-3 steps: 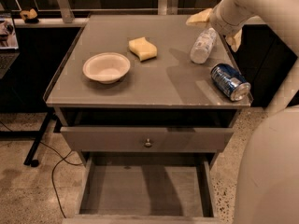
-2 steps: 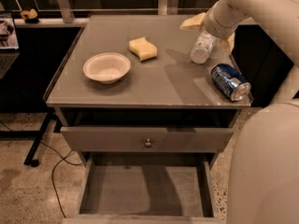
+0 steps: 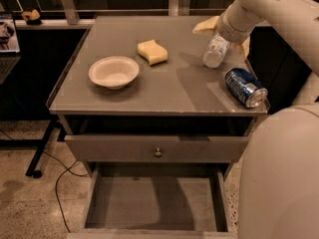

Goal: Place blue plastic bottle into middle drawer

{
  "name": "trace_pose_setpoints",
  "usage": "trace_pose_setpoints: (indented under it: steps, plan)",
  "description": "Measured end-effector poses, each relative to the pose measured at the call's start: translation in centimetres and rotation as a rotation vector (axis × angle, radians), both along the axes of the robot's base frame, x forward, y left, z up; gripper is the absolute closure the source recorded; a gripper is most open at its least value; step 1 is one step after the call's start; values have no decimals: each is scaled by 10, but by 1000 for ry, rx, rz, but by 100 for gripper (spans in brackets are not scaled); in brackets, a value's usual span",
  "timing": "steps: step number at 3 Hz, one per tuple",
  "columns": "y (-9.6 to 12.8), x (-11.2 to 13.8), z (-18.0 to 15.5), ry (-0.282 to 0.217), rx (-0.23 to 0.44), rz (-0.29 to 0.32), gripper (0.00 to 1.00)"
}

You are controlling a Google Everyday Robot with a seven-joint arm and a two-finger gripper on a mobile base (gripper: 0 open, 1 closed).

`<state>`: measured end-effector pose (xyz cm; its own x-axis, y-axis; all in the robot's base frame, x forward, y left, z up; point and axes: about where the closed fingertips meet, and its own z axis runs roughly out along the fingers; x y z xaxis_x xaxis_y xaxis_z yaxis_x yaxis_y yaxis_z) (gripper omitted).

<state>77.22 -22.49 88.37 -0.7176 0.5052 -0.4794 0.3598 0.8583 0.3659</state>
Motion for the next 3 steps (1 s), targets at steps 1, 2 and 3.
trace_pose_setpoints:
  steps: [1, 2, 3]
  plan:
    - [0, 6, -11, 19, 10, -26, 0]
    - [0, 13, -20, 25, 23, -47, 0]
    - [-1, 20, -27, 24, 34, -71, 0]
